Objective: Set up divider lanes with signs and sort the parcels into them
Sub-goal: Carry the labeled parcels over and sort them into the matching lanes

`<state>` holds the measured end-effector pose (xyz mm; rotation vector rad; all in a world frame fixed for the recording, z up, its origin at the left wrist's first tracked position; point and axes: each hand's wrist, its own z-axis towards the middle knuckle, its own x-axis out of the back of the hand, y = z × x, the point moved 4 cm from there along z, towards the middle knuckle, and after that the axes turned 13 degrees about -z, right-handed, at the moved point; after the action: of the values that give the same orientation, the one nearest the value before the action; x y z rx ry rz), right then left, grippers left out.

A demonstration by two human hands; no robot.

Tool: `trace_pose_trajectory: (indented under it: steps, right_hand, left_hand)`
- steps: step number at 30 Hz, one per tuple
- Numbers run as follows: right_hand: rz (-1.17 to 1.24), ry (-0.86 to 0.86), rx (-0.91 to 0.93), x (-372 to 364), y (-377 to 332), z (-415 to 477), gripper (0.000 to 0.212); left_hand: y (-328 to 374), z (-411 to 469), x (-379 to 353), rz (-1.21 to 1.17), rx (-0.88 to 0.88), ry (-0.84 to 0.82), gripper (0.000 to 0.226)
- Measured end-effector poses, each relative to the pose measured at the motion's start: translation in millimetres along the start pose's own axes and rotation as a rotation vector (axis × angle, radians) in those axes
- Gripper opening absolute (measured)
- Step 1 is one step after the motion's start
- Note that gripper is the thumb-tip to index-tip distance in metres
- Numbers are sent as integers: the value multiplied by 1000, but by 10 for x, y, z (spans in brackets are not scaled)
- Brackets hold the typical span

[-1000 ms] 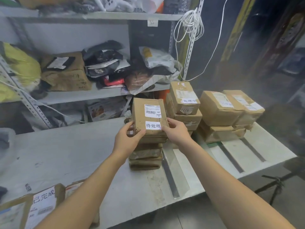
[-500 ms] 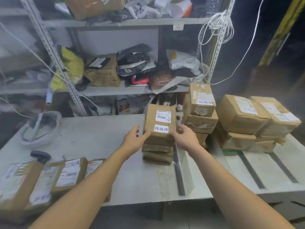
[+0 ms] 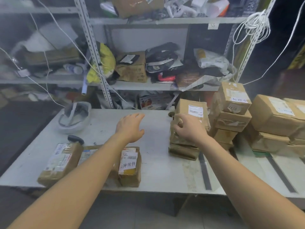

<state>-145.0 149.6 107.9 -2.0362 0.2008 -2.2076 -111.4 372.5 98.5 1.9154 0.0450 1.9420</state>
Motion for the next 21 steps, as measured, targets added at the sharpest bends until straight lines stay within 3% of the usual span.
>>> trace_pose_trajectory:
  steps: [9, 18, 21]
  right_hand:
    - [-76, -19, 15, -324, -1116, -69, 53]
    - [-98, -121, -95, -859, -1614, -344, 55]
    - [-79, -172, -148, -1041, -1653, -458, 59]
  left_hand:
    - [-1197, -338, 244, -6, 53, 35, 61]
    - [-1843, -689, -252, -61, 113, -133, 66]
    - [-1882, -842, -456, -198, 162, -129, 53]
